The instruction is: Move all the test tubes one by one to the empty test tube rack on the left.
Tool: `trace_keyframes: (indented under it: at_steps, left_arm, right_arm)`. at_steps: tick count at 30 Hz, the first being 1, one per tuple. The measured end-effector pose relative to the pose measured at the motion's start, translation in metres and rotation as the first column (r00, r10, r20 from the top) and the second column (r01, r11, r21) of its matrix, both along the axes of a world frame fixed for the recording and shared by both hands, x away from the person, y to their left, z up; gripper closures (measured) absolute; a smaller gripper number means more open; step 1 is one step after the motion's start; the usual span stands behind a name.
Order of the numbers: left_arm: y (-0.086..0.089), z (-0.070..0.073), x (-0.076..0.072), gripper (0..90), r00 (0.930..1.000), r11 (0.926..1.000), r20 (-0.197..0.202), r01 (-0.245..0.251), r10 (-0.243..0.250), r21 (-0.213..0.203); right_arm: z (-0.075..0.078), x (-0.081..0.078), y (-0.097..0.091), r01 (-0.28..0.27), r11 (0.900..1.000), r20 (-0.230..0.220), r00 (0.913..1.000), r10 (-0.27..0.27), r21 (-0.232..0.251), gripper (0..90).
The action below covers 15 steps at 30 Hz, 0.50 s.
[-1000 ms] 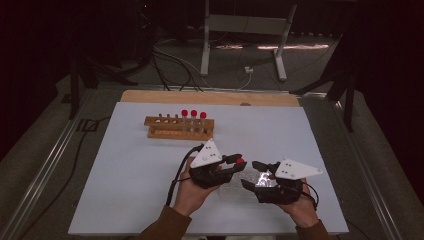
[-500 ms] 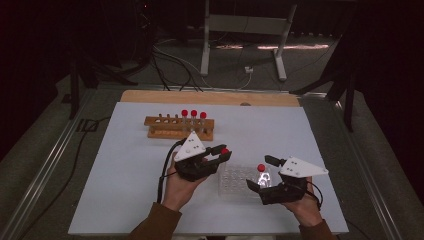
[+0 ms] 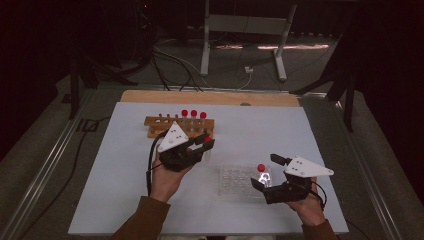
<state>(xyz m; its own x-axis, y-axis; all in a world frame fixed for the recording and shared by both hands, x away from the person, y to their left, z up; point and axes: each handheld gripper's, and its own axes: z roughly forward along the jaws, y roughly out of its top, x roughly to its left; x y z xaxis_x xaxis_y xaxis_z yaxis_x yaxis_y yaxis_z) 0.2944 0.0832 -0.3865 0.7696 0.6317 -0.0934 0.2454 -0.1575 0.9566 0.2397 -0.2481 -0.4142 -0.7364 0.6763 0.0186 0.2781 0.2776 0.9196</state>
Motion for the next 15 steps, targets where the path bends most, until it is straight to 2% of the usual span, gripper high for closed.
trace_keyframes:
  at_steps: [15]
  left_arm:
    - [0.018,0.002,0.015,70.9,0.9956,0.9956,0.019,-0.092,0.092,0.018]
  right_arm:
    - [0.001,0.000,-0.004,0.009,0.9999,0.006,0.9999,-0.009,0.007,0.0]
